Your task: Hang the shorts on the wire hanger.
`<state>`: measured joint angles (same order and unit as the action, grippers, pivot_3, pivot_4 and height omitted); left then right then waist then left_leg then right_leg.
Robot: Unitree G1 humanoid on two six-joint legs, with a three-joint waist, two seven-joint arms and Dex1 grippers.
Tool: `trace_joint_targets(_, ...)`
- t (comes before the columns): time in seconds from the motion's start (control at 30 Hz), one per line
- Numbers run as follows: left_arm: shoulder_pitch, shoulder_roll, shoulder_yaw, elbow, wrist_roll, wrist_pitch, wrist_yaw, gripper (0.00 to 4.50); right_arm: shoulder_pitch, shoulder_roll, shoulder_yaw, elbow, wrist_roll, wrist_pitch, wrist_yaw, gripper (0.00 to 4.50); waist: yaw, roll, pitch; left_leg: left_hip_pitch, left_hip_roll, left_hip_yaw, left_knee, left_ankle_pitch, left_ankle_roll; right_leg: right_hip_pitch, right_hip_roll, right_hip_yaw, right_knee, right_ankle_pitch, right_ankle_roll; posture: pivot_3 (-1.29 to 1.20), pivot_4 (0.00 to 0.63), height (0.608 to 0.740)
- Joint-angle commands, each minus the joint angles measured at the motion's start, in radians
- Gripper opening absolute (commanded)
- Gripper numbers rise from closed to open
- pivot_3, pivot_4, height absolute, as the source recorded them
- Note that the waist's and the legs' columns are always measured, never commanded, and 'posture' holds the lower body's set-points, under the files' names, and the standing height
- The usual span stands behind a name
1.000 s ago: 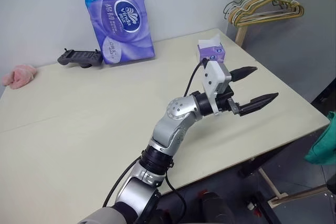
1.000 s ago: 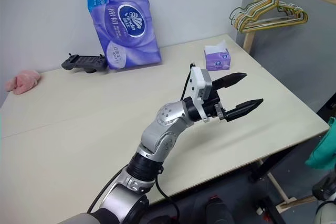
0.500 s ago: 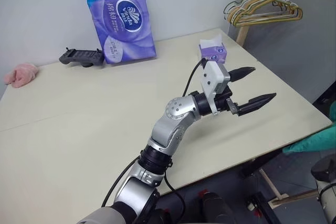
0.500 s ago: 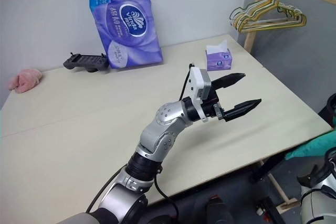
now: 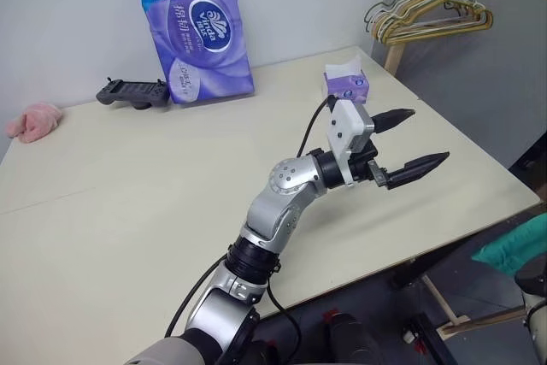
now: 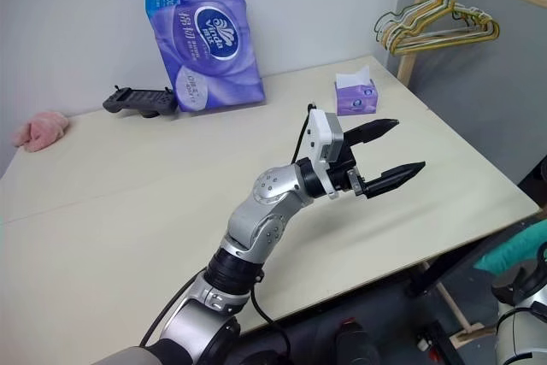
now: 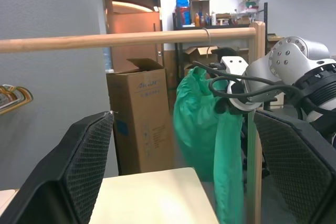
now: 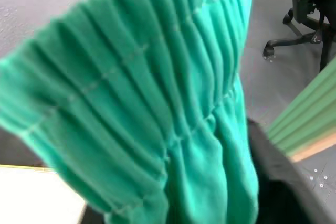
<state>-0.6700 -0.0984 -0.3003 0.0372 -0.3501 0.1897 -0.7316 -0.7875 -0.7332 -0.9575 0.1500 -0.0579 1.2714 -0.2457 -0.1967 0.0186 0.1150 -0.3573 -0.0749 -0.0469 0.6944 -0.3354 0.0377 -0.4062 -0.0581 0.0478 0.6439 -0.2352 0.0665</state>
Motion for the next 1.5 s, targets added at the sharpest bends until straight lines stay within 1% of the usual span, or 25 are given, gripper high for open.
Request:
trace_joint_targets(0.03, -0.021, -0.001, 0.01, -0.046, -0.003, -0.006, 0.0, 4.5, 0.012, 0.003, 0.015, -0.079, 0.0, 0.008, -0.005, 3.53, 0.0, 0.0, 0.0, 0.0, 0.0, 0.0, 0.0, 0.0, 0.0, 0.0, 0.0, 0.0, 0.0, 0.0, 0.0, -0.31, 0.116, 0.74)
trace_joint_targets(0.07, -0.02, -0.001, 0.009, -0.048, -0.003, -0.006, 0.0, 4.5, 0.019, 0.014, 0.019, -0.105, -0.001, 0.025, -0.003, 3.96, 0.001, 0.0, 0.0, 0.0, 0.0, 0.0, 0.0, 0.0, 0.0, 0.0, 0.0, 0.0, 0.0, 0.0, 0.0, -0.31, 0.115, 0.74)
trace_joint_targets(0.13, -0.018, 0.0, 0.008, -0.052, -0.003, -0.005, 0.001, 4.5, 0.048, 0.037, 0.038, -0.18, -0.004, 0.073, 0.008, 4.43, 0.001, 0.0, 0.0, 0.0, 0.0, 0.0, 0.0, 0.0, 0.0, 0.0, 0.0, 0.0, 0.0, 0.0, 0.0, -0.31, 0.115, 0.74)
trace_joint_targets(0.23, -0.014, 0.001, 0.007, -0.057, -0.002, -0.004, 0.003, 4.5, 0.103, 0.08, 0.067, -0.304, -0.012, 0.145, 0.024, 4.43, 0.002, 0.0, 0.0, 0.0, 0.0, -0.001, 0.0, 0.0, 0.0, 0.0, 0.0, 0.0, 0.0, 0.0, 0.0, -0.3, 0.114, 0.74)
trace_joint_targets(0.33, -0.011, 0.003, 0.007, -0.062, -0.003, -0.001, 0.005, 4.5, 0.136, 0.145, 0.076, -0.445, -0.039, 0.238, 0.015, 4.43, 0.002, 0.001, 0.0, 0.0, 0.0, -0.001, 0.0, 0.0, 0.0, 0.0, 0.0, -0.001, 0.0, 0.0, 0.0, -0.31, 0.116, 0.74)
trace_joint_targets(0.53, -0.016, -0.002, 0.008, -0.057, -0.005, 0.0, 0.009, 4.5, 0.137, 0.249, 0.104, -0.616, -0.084, 0.325, 0.019, 4.43, 0.001, 0.001, -0.001, 0.0, 0.0, -0.002, 0.0, 0.0, -0.001, 0.0, 0.0, -0.001, 0.0, 0.0, 0.0, -0.32, 0.122, 0.74)
trace_joint_targets(0.6, -0.018, -0.005, 0.008, -0.056, -0.006, 0.001, 0.01, 4.5, 0.142, 0.283, 0.114, -0.655, -0.106, 0.341, 0.017, 4.43, 0.0, 0.002, -0.001, 0.0, 0.0, -0.003, 0.0, 0.0, -0.001, 0.0, 0.0, -0.002, 0.0, 0.0, 0.0, -0.32, 0.125, 0.74)
trace_joint_targets(0.73, -0.022, -0.007, 0.011, -0.057, -0.008, 0.004, 0.013, 4.5, 0.146, 0.316, 0.145, -0.718, -0.153, 0.343, 0.012, 4.43, 0.0, 0.001, 0.0, 0.0, 0.0, -0.003, 0.0, 0.0, -0.001, 0.0, 0.0, -0.002, 0.0, 0.0, 0.0, -0.32, 0.137, 0.74)
trace_joint_targets(0.8, -0.019, -0.005, 0.012, -0.063, -0.01, 0.009, 0.014, 4.5, 0.154, 0.344, 0.196, -0.786, -0.184, 0.343, 0.005, 4.43, -0.001, 0.002, 0.001, 0.0, 0.0, -0.003, 0.0, 0.0, -0.001, 0.0, 0.0, -0.002, 0.0, 0.0, 0.0, -0.32, 0.143, 0.74)
trace_joint_targets(0.9, -0.012, -0.001, 0.012, -0.072, -0.01, 0.016, 0.016, 4.5, 0.152, 0.438, 0.251, -0.876, -0.247, 0.343, -0.005, 4.43, -0.003, 0.0, 0.003, 0.001, 0.0, -0.004, 0.0, 0.0, -0.001, -0.001, 0.0, -0.003, 0.0, 0.0, 0.0, -0.32, 0.146, 0.74)
trace_joint_targets(0.97, -0.012, -0.001, 0.014, -0.074, -0.01, 0.02, 0.018, 4.5, 0.157, 0.46, 0.292, -0.905, -0.269, 0.343, 0.015, 4.43, -0.003, 0.002, 0.006, 0.001, 0.001, -0.004, 0.0, 0.0, -0.001, -0.001, 0.001, -0.003, 0.0, 0.0, 0.0, -0.31, 0.152, 0.74)
trace_joint_targets(1.1, -0.016, 0.002, 0.019, -0.07, -0.01, 0.022, 0.022, 4.5, 0.193, 0.434, 0.443, -0.96, -0.231, 0.343, 0.116, 4.43, -0.004, 0.0, 0.013, 0.001, 0.0, -0.004, 0.0, 0.0, -0.003, -0.001, 0.0, -0.003, 0.0, 0.0, 0.0, -0.31, 0.154, 0.74)
trace_joint_targets(1.23, -0.025, -0.005, 0.018, -0.064, -0.007, 0.02, 0.031, 4.5, 0.205, 0.383, 0.547, -0.943, -0.108, 0.343, 0.271, 4.43, -0.006, -0.002, 0.02, 0.001, 0.0, -0.004, 0.0, 0.001, -0.005, -0.001, 0.0, -0.004, 0.0, 0.0, 0.0, -0.31, 0.156, 0.74)
trace_joint_targets(1.37, -0.026, -0.004, 0.019, -0.065, -0.007, 0.023, 0.033, 4.5, 0.206, 0.346, 0.561, -0.919, -0.047, 0.341, 0.345, 4.43, -0.005, -0.006, 0.025, 0.0, 0.0, -0.006, 0.0, 0.0, -0.002, -0.001, 0.0, -0.005, 0.0, 0.0, 0.0, -0.3, 0.156, 0.74)
trace_joint_targets(1.47, -0.025, 0.002, 0.022, -0.069, -0.004, 0.026, 0.036, 4.5, 0.217, 0.356, 0.548, -0.85, 0.043, 0.255, 0.444, 4.43, -0.001, -0.01, 0.028, -0.001, 0.0, -0.006, 0.0, 0.0, -0.002, -0.002, 0.0, -0.005, 0.0, 0.0, 0.0, -0.3, 0.157, 0.74)
trace_joint_targets(1.5, -0.023, 0.005, 0.022, -0.071, -0.003, 0.027, 0.036, 4.5, 0.236, 0.344, 0.557, -0.827, 0.057, 0.209, 0.463, 4.43, -0.001, -0.01, 0.029, -0.001, 0.0, -0.006, 0.0, 0.0, -0.002, -0.002, 0.0, -0.005, 0.0, 0.0, 0.0, -0.29, 0.155, 0.74)
